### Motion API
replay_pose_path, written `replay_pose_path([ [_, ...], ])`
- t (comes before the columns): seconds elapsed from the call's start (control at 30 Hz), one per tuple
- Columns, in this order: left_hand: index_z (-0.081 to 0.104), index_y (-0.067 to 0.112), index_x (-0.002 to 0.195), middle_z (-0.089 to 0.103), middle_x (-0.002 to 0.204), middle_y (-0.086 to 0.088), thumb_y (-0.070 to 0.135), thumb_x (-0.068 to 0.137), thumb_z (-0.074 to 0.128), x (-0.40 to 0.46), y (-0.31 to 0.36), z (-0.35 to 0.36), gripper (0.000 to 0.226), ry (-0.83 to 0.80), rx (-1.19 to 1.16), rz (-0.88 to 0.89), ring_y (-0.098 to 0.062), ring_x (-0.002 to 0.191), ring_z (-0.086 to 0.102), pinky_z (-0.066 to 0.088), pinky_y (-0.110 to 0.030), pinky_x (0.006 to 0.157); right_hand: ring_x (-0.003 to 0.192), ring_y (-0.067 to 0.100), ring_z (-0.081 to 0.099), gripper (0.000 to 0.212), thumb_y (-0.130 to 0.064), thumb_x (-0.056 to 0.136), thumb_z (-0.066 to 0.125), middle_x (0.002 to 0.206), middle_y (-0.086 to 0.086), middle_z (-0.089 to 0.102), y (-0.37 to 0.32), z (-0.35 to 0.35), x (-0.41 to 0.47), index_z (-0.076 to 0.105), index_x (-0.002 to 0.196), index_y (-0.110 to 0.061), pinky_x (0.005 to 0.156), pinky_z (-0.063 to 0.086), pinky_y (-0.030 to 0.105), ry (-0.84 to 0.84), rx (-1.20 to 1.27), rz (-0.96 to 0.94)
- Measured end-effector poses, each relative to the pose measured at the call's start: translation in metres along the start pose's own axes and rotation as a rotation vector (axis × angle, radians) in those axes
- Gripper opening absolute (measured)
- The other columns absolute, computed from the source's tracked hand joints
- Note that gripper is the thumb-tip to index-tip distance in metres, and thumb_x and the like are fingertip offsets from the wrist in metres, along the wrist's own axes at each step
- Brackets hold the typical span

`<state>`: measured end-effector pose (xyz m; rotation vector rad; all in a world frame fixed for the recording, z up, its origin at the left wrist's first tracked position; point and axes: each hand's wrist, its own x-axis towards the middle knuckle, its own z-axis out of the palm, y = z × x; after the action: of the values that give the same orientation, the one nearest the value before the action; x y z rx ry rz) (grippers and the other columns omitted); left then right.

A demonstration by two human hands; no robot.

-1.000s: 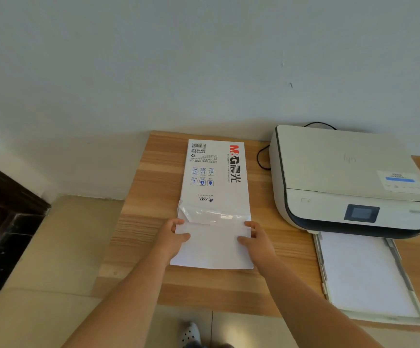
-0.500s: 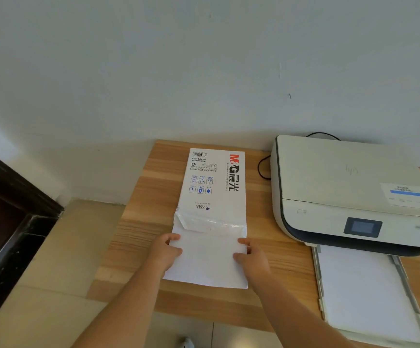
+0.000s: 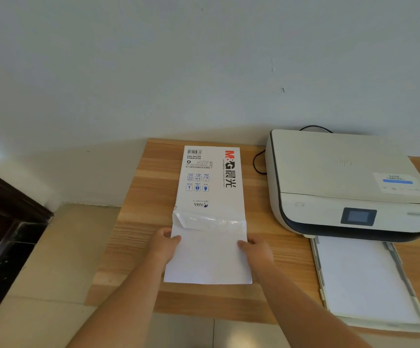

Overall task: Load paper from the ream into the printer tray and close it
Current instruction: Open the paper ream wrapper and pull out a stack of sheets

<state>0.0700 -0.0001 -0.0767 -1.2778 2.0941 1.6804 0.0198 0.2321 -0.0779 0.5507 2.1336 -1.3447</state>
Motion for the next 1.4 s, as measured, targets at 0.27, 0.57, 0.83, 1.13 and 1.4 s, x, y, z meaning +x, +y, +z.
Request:
replay_pose_path([
  [0.27, 0.055, 0.017, 0.104, 0.064, 0.094, -0.003, 0.007, 0.084, 0.064, -0.007, -0.013, -0.009, 0.024, -0.038, 0.051, 0.051, -0.025, 0.083, 0.065, 0.056, -0.044, 0.077, 0.088, 0.026, 0.064, 0.005, -0.017, 0.089, 0.061, 0.096, 0.006, 0.067, 0.006, 0.0, -0.016, 0.057, 0.09, -0.019, 0.084, 0.055, 0.046, 0.006, 0.01, 0.018],
  [0.57, 0.046, 0.018, 0.129, 0.063, 0.103, -0.004, 0.005, 0.082, 0.068, -0.028, -0.031, -0.021, 0.054, -0.102, 0.102, 0.13, -0.023, 0.091, 0.063, 0.052, -0.035, 0.071, 0.095, 0.022, 0.063, 0.057, -0.007, 0.086, 0.061, 0.112, -0.001, 0.063, 0.028, 0.004, -0.042, 0.041, 0.135, -0.028, 0.084, 0.054, 0.043, -0.016, 0.052, -0.041],
  [0.83, 0.056, 0.013, 0.127, 0.043, 0.135, -0.009, 0.002, 0.081, 0.068, -0.035, -0.025, -0.015, 0.049, -0.099, 0.437, 0.301, -0.018, 0.103, 0.048, 0.041, -0.023, 0.077, 0.097, 0.02, 0.059, 0.038, -0.007, 0.089, 0.058, 0.12, 0.003, 0.056, 0.024, 0.004, -0.044, 0.058, 0.124, -0.023, 0.081, 0.053, 0.032, -0.066, -0.051, -0.11],
  [1.13, 0.056, 0.013, 0.125, 0.045, 0.13, -0.006, 0.001, 0.078, 0.071, -0.06, -0.051, -0.026, 0.05, -0.139, 0.421, 0.293, -0.017, 0.101, 0.049, 0.043, -0.022, 0.076, 0.095, 0.022, 0.06, 0.036, -0.006, 0.088, 0.059, 0.114, 0.004, 0.058, 0.044, -0.001, -0.073, 0.059, 0.12, -0.022, 0.08, 0.054, 0.034, -0.098, -0.049, -0.078],
  [1.4, 0.057, 0.014, 0.125, 0.047, 0.126, -0.004, 0.004, 0.078, 0.073, -0.088, -0.069, -0.042, 0.051, -0.153, 0.388, 0.304, -0.014, 0.1, 0.048, 0.038, -0.01, 0.062, 0.094, 0.023, 0.063, 0.033, -0.006, 0.086, 0.06, 0.109, 0.003, 0.06, 0.054, -0.005, -0.105, 0.06, 0.114, -0.024, 0.08, 0.056, 0.035, -0.119, -0.032, -0.069],
])
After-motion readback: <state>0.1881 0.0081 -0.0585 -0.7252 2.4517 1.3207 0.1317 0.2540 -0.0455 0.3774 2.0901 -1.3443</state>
